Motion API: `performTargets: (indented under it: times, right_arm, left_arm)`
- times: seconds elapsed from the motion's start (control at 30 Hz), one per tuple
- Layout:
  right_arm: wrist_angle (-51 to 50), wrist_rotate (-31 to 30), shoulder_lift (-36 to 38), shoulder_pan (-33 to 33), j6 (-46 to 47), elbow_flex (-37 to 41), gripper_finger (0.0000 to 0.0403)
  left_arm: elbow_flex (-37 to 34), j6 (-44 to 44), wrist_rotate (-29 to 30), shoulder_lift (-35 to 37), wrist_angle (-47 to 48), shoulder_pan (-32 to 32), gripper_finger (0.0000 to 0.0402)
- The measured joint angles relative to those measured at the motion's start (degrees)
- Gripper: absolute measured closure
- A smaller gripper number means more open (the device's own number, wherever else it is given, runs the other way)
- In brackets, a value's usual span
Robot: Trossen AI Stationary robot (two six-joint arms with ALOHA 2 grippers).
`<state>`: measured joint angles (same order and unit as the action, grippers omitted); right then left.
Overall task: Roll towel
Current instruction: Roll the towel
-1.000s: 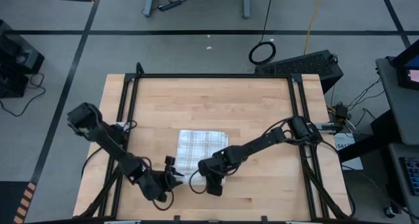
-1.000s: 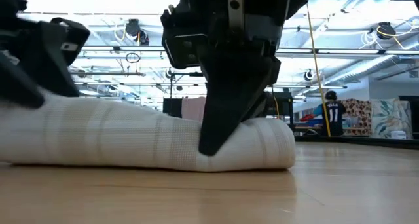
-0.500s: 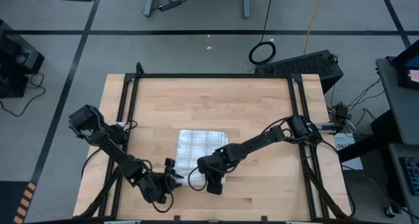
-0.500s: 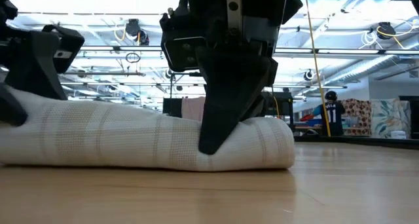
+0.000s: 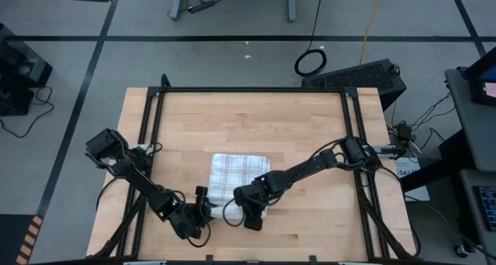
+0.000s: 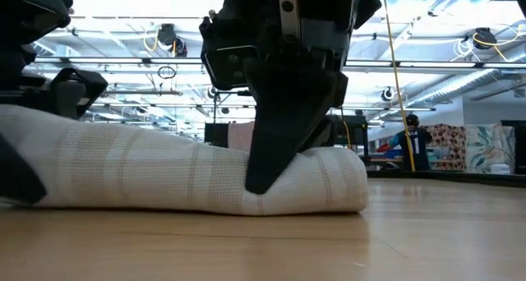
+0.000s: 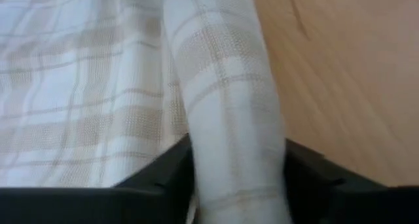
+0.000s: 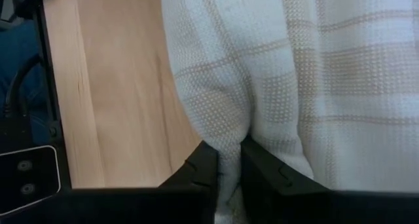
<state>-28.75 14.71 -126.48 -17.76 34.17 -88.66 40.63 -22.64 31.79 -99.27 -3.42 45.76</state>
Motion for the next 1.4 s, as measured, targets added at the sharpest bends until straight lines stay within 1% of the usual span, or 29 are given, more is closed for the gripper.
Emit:
performTargets:
  times: [0.03, 0.13, 0.17, 0.2, 0.27, 0.37, 0.43, 0.53, 0.6, 0.67, 0.7, 0.73, 0.83, 0.9, 0.97, 1.1, 1.2, 1.27, 1.4]
  right_arm:
    - [0.00, -0.21, 0.00, -0.10, 0.40, 0.00, 0.0365]
    - [-0.17, -1.49, 0.51, -0.67, 1.23, 0.00, 0.0363]
    - [-0.17, -2.85, 0.67, -1.14, 1.12, 0.00, 0.0361]
    - [-0.14, -4.52, 1.17, -1.71, 0.73, 0.00, 0.0357]
    - [-0.88, -8.98, 2.54, -3.11, -0.92, 0.11, 0.0343]
    - [-3.96, -16.59, 5.51, -5.57, -2.22, 0.36, 0.0309]
    - [-6.99, -22.41, 8.13, -7.69, -3.24, 0.35, 0.0282]
    - [-8.72, -32.64, 10.51, -12.21, -6.63, 0.22, 0.0242]
    - [-7.06, -40.09, 10.28, -15.24, -11.14, 0.22, 0.0217]
    - [-1.86, -48.25, 8.83, -17.51, -15.73, 0.22, 0.0194]
    - [1.40, -50.99, 7.92, -17.92, -17.49, 0.22, 0.0182]
    - [4.47, -52.27, 6.73, -18.00, -19.13, 0.17, 0.0170]
    - [9.93, -52.22, 3.18, -17.05, -21.10, 0.11, 0.0142]
    - [10.25, -50.12, 1.33, -16.23, -21.16, 0.11, 0.0132]
    - [9.49, -48.42, 0.43, -15.33, -21.16, 0.11, 0.0130]
    - [9.22, -44.72, 0.09, -14.03, -21.85, 0.09, 0.0145]
    - [8.95, -42.75, 0.64, -13.62, -21.61, 0.07, 0.0164]
    - [8.82, -40.15, 1.68, -13.66, -21.19, 0.08, 0.0173]
    - [7.75, -36.56, 3.13, -13.72, -18.18, 0.02, 0.0171]
  left_arm:
    - [0.01, 0.08, -0.01, 0.14, -0.04, 0.00, 0.0238]
    - [-0.01, -0.08, -1.46, 1.09, -0.13, 0.00, 0.0342]
    - [-0.01, -0.93, -2.24, 1.40, -0.06, -0.12, 0.0367]
    - [-0.01, -2.02, -3.10, 1.67, -0.03, -0.33, 0.0377]
    - [-0.01, -4.80, -5.89, 2.26, -0.14, -1.13, 0.0373]
    - [0.01, -8.54, -11.79, 3.19, -0.66, -2.89, 0.0359]
    - [0.01, -11.53, -15.04, 3.54, 0.08, -3.91, 0.0360]
    - [0.07, -14.83, -18.71, 3.72, 2.42, -5.68, 0.0371]
    - [-0.15, -16.36, -20.76, 3.77, 2.50, -6.86, 0.0376]
    - [-0.88, -17.58, -23.10, 3.79, 0.78, -7.97, 0.0376]
    - [-1.48, -17.90, -24.68, 3.79, -1.21, -8.44, 0.0376]
    - [-2.19, -18.13, -26.71, 3.74, -3.80, -8.97, 0.0374]
    - [-4.94, -19.11, -32.53, 3.62, -11.56, -10.23, 0.0373]
    - [-6.11, -20.29, -34.55, 3.62, -13.05, -10.86, 0.0373]
    - [-7.49, -22.19, -35.57, 3.74, -13.74, -11.70, 0.0373]
    - [-9.83, -25.12, -35.69, 3.83, -14.75, -12.80, 0.0373]
    - [-11.37, -26.27, -35.79, 3.77, -17.45, -13.26, 0.0373]
    - [-12.17, -26.59, -36.39, 3.76, -19.08, -13.40, 0.0373]
    - [-12.51, -26.58, -36.49, 3.72, -19.28, -13.40, 0.0373]
